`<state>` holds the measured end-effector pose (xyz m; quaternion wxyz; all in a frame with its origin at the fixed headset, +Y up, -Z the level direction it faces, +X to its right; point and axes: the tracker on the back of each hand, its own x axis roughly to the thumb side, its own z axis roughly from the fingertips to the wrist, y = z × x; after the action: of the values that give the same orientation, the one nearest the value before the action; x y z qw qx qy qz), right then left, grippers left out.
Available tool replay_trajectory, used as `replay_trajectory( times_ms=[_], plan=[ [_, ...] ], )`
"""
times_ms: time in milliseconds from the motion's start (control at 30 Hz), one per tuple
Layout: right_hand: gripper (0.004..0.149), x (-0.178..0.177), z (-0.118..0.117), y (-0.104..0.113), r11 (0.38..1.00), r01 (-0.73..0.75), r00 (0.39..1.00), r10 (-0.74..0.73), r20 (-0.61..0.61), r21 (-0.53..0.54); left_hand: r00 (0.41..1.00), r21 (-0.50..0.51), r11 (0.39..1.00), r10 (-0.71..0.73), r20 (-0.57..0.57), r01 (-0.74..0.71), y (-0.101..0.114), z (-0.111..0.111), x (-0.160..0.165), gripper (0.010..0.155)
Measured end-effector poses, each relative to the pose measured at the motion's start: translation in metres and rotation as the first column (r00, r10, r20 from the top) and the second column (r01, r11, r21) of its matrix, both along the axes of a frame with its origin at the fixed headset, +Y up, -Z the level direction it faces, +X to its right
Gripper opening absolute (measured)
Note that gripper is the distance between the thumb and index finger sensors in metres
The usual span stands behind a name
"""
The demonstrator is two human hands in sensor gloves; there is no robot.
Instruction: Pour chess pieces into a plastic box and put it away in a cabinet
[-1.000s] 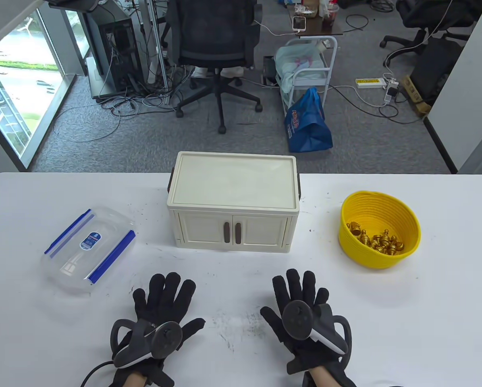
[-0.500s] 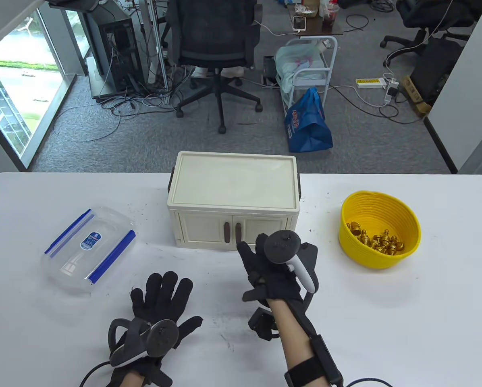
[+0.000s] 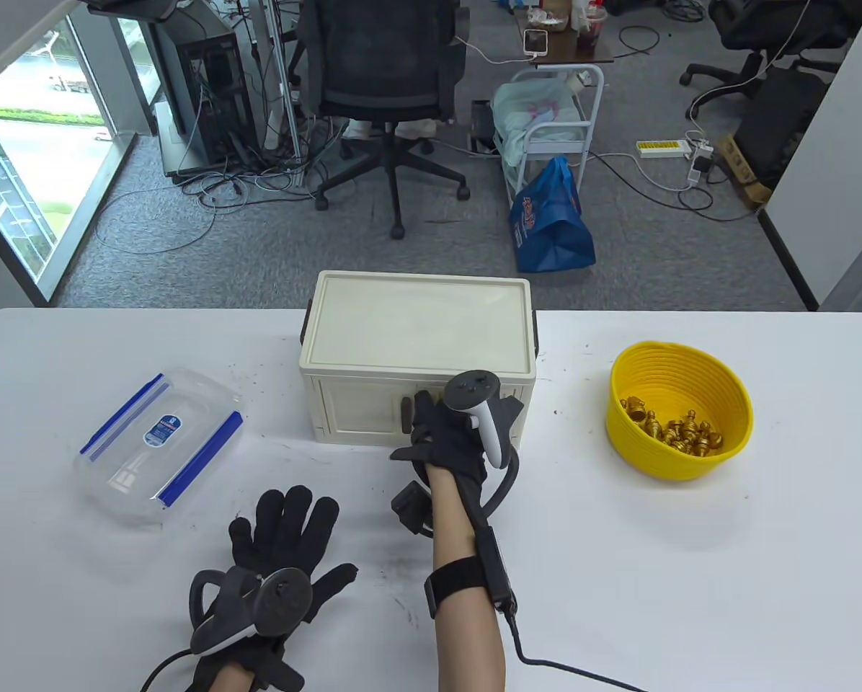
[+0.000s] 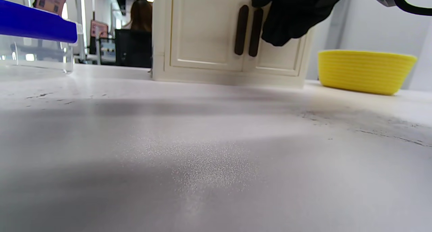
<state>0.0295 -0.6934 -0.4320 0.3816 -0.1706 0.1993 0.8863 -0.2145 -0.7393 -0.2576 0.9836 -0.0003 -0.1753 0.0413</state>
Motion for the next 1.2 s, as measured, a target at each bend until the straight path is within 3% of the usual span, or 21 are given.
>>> replay_trajectory(
  times_ms=[200, 467, 633, 1067, 1200],
  plan=[
    [0.061, 0.001, 0.001, -0.003, 0.997, 0.079, 0.997, -0.079, 0.013, -0.015, 1.0, -0.008, 1.0, -0.002, -0.005, 0.002, 0.0, 0.0, -0.001, 0.084],
    [0.056, -0.006, 0.003, 0.005, 0.998, -0.065, 0.998, 0.065, -0.003, 0.027, 1.0, -0.013, 1.0, -0.001, -0.012, 0.001, 0.0, -0.001, -0.002, 0.084],
    [0.055, -0.002, 0.009, 0.006, 0.999, -0.037, 0.999, 0.037, -0.007, 0.038, 1.0, -0.022, 1.0, 0.003, -0.023, -0.004, 0.0, -0.002, -0.005, 0.084],
    [0.054, 0.045, 0.059, 0.006, 0.999, 0.025, 0.989, -0.02, -0.145, 0.029, 0.999, -0.011, 1.0, -0.002, -0.044, 0.002, 0.002, -0.003, -0.012, 0.083],
    [0.05, 0.061, 0.073, 0.008, 0.993, -0.015, 0.99, 0.03, -0.135, 0.114, 0.999, -0.009, 1.0, -0.014, -0.05, 0.013, 0.002, -0.003, -0.012, 0.084]
  ],
)
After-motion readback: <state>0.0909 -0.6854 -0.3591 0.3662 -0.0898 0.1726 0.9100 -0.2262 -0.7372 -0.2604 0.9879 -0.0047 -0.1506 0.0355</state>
